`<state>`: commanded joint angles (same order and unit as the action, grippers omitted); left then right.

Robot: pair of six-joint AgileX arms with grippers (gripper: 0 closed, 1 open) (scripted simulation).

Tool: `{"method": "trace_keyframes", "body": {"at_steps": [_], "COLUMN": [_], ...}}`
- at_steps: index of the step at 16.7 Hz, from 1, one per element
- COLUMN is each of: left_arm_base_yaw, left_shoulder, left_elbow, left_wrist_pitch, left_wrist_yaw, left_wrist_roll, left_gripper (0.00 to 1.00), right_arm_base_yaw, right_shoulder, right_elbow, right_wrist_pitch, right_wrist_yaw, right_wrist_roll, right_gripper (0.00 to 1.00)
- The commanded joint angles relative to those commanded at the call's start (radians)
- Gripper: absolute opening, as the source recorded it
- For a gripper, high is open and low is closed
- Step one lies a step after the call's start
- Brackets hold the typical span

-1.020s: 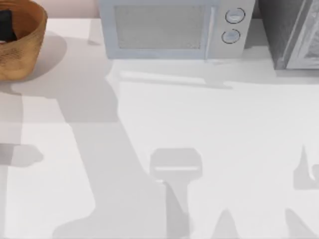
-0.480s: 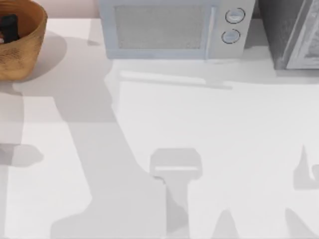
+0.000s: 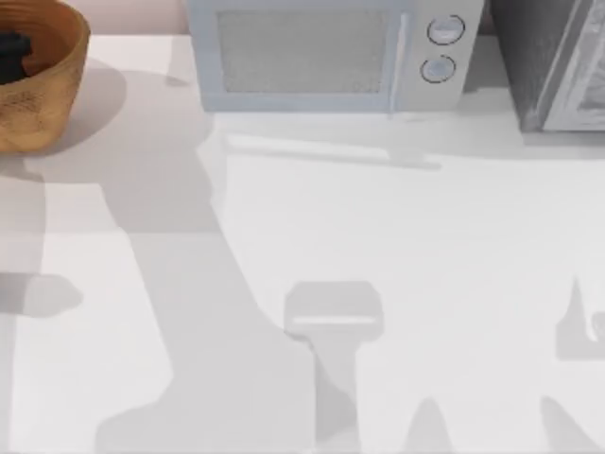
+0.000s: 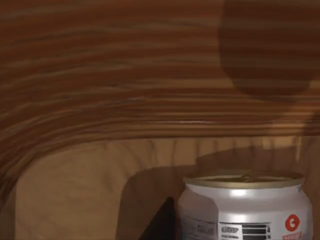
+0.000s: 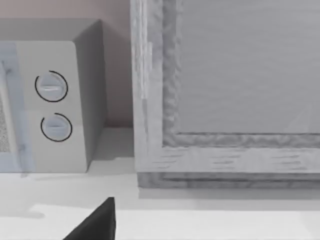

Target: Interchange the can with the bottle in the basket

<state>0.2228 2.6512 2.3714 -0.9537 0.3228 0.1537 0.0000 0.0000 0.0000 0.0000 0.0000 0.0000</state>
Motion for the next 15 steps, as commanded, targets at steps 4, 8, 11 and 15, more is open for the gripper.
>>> {"method": "trace_keyframes", "body": {"at_steps": [4,8,11,15], "left_arm_base_yaw": [0.000,0.000,0.000,-0.009], "left_shoulder": [0.000,0.000,0.000,-0.033], "left_elbow": [0.000,0.000,0.000,0.012], "left_wrist_pitch": [0.000,0.000,0.000,-0.003], "left_wrist_yaw": [0.000,0.000,0.000,0.006], "left_wrist_roll": [0.000,0.000,0.000,-0.003], "left_gripper": [0.17,0.00,0.00,0.00], "right_arm_base_yaw": [0.000,0.000,0.000,0.000], "right_shoulder": [0.000,0.000,0.000,0.000], "right_elbow": [0.000,0.000,0.000,0.000], "right_wrist_pitch": [0.000,0.000,0.000,0.000], "right_wrist_yaw": [0.000,0.000,0.000,0.000], "right_wrist_roll": [0.000,0.000,0.000,0.000], "right_gripper": [1.00,1.00,1.00,1.00]}}
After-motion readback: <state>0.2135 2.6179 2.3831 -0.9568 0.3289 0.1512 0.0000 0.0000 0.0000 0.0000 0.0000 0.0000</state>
